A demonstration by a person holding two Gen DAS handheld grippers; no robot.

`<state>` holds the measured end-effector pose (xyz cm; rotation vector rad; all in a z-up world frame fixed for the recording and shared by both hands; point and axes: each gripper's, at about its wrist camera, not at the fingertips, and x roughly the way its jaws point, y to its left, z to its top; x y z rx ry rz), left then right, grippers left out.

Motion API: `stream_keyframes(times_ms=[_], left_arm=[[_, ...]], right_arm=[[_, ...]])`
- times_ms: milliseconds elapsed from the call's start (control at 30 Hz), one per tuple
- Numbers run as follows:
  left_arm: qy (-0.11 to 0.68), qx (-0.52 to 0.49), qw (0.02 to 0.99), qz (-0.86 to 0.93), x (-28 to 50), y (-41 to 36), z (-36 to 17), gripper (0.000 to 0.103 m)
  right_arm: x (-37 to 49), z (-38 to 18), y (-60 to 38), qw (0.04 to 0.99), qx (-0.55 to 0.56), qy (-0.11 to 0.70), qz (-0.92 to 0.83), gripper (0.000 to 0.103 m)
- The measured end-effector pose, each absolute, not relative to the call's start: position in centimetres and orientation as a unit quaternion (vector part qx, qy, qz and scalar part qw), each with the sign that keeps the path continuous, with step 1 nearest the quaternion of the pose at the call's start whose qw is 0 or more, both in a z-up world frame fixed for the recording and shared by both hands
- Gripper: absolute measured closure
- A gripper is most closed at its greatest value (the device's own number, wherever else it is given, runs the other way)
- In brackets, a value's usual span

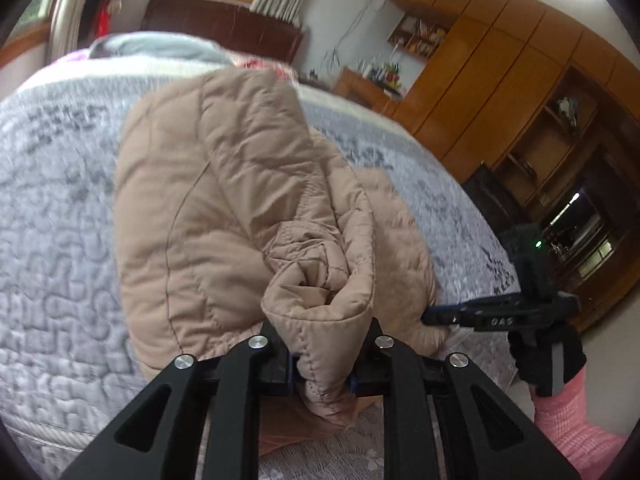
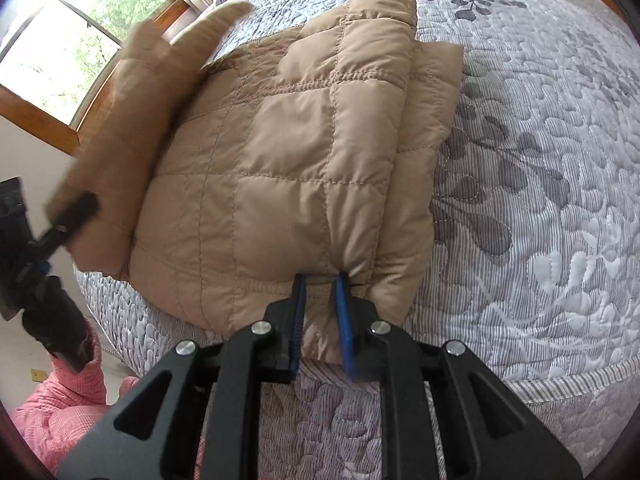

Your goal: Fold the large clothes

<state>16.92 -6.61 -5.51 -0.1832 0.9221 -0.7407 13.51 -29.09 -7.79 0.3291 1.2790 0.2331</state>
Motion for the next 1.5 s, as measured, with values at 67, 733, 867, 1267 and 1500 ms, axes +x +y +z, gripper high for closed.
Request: stream_keyframes(times_ms=[67, 733, 867, 1267, 1500], left_arm=[[0.437, -0.072, 0.825, -0.351, 16.8, -7.3, -6.3, 0.084], [0.471, -0.129, 0.784, -0.384, 16.3, -4.5, -4.7, 0.062], [0.462, -0.177, 0.771, -0.401, 16.1, -1.4, -2.1, 0.057], [0.486, -0.078, 0.853, -0.174, 21.1, 2.8, -3.8, 0.057], [0.49, -0.053, 0.852, -0.177, 21.7, 1.1, -5.4, 0.058]], right_arm=[[13.5, -7.8, -29.1, 0.783, 0.153, 0.593, 0.107, 0.088], [14.0, -5.6, -26.6, 0.792, 0.106, 0.595, 0.082, 0.065], [15.0, -2.4, -25.1, 0.814, 0.091, 0.568, 0.086, 0.041], [22.0, -0.4, -18.8, 0.766, 0.127, 0.611, 0.155, 0.018], [25.2, -3.3, -15.2, 0.725, 0.132, 0.656, 0.161, 0.018]])
